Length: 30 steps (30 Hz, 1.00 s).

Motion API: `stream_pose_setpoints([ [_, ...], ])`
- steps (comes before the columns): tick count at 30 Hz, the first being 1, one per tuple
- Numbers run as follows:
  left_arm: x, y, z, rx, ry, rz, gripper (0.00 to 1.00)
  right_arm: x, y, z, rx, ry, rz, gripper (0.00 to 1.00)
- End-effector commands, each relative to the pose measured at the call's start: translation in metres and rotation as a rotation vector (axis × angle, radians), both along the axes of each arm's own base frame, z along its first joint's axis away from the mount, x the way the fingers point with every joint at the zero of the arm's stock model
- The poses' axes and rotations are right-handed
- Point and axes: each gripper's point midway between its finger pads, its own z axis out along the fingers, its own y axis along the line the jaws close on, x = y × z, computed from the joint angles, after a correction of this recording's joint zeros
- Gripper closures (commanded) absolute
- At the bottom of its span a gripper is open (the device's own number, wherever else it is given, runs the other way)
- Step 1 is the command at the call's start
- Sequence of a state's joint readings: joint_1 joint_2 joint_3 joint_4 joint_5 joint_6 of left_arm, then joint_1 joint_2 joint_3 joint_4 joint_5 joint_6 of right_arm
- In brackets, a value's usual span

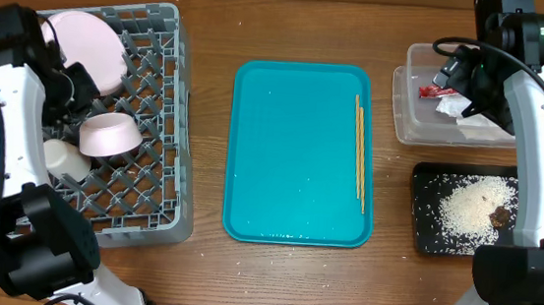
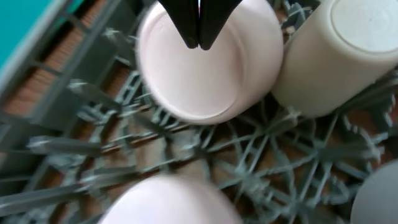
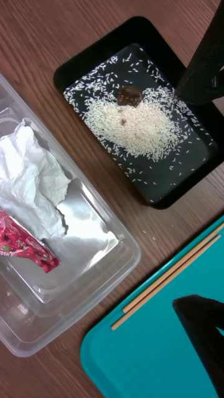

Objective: Sort waste into correct bins and load items into the dishwasher
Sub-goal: 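Set the pink bowl down in the rack and release it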

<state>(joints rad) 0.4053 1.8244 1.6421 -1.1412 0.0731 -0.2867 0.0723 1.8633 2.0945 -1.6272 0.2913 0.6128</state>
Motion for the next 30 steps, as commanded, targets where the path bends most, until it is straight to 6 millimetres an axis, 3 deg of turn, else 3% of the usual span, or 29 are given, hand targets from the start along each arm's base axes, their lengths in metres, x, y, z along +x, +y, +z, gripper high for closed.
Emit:
stream_pose_setpoints([
  [1,-0.015,0.001,-0.017,0.012,0.064,0.041,0.96,-0.001,-0.001,0.014,-0.002,-0.043,0.006,0.0],
  [8,-0.032,-0.027,-0.037,-0.121,0.127,0.018,0.96,-0.001,-0.001,0.014,-0.002,-0.043,0.006,0.0],
  [14,-0.04,-0.04,-0.015,-0.186,0.139,0.01,0.96,-0.001,-0.001,0.014,-0.002,-0.043,0.006,0.0],
  [18,-0.038,-0.05,0.026,-0.209,0.061,-0.032,0.96,-0.001,-0.001,0.014,-0.002,-0.043,0.006,0.0],
  [22,-0.039,-0.069,0.081,-0.237,-0.093,-0.101,0.96,-0.001,-0.001,0.014,-0.002,-0.043,0.006,0.0],
  [27,-0.054,-0.091,0.131,-0.255,-0.253,-0.156,0.96,-0.001,-0.001,0.014,-0.002,-0.042,0.006,0.0],
  [29,-0.064,-0.099,0.142,-0.263,-0.279,-0.166,0.74,-0.001,-0.001,0.014,-0.002,-0.043,0.006,0.0],
  [30,-0.069,-0.103,0.146,-0.273,-0.284,-0.173,0.54,-0.001,-0.001,0.014,-0.002,-0.043,0.006,0.0],
])
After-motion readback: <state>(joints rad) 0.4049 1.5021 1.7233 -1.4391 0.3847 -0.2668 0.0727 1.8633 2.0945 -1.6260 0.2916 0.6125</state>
